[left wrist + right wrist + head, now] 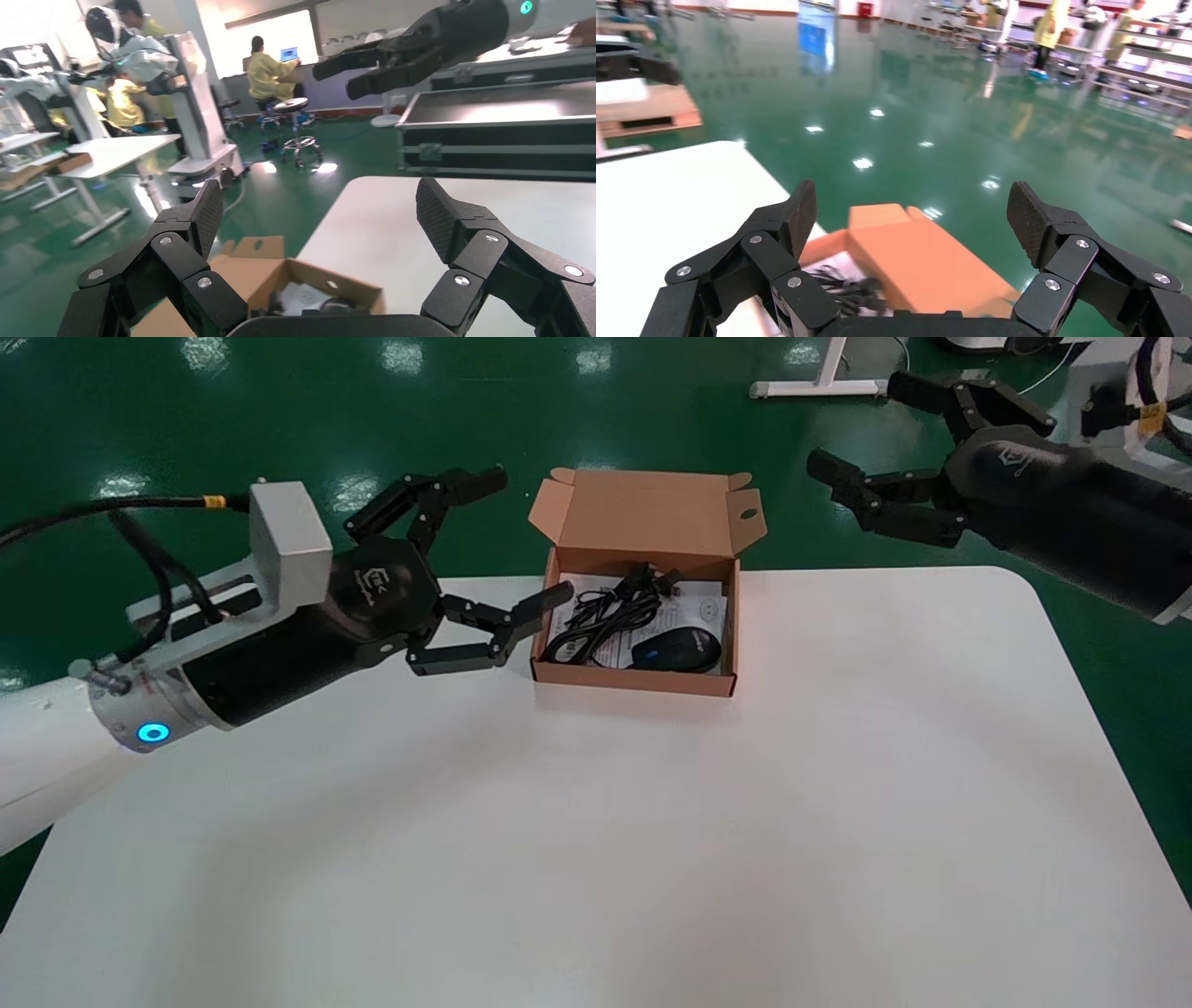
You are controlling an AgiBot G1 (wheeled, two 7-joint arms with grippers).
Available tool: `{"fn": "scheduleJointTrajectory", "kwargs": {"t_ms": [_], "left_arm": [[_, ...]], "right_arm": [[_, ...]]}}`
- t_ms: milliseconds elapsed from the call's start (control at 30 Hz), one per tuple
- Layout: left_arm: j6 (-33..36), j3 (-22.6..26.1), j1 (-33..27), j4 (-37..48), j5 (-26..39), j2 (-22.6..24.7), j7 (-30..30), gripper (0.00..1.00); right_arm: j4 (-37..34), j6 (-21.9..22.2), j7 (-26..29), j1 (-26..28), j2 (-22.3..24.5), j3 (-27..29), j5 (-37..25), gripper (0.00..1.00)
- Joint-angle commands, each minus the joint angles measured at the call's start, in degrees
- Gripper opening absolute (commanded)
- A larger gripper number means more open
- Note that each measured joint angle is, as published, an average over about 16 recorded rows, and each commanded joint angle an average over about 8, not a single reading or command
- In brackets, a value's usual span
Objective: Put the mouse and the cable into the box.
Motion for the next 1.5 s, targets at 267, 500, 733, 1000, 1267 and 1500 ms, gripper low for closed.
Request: {"fn": "scheduleJointTrajectory", "kwargs": {"t_ms": [267,500,733,1000,1267,1500], "left_arm": [[3.50,-0.97,2.16,-7.24,-0.64,-5.35,-9.34,1.00],[6.22,-1.73,3.84,-12.86,-1.14,-9.50,-16.60,1.00],[9.02,-2.50,5.57,-18.64,-1.66,-13.77,-24.06,1.00],[12.35,-3.43,7.63,-25.54,-2.27,-18.86,-32.96,1.00],[13.70,-3.74,8.37,-28.29,-2.51,-20.82,-35.97,1.00],[13.66,-3.76,8.40,-28.16,-2.53,-20.76,-35.90,1.00]], "right_arm": [[10.51,-3.17,6.30,-5.02,3.72,-0.07,2.89,1.00],[18.67,-5.64,11.19,-8.93,6.61,-0.12,5.14,1.00],[27.07,-8.17,16.22,-12.94,9.58,-0.17,7.45,1.00],[37.45,-11.30,22.44,-17.90,13.25,-0.23,10.30,1.00],[44.97,-13.57,26.54,-21.43,15.82,-0.26,12.35,1.00],[45.10,-13.62,26.52,-21.56,15.92,-0.27,12.54,1.00]]}}
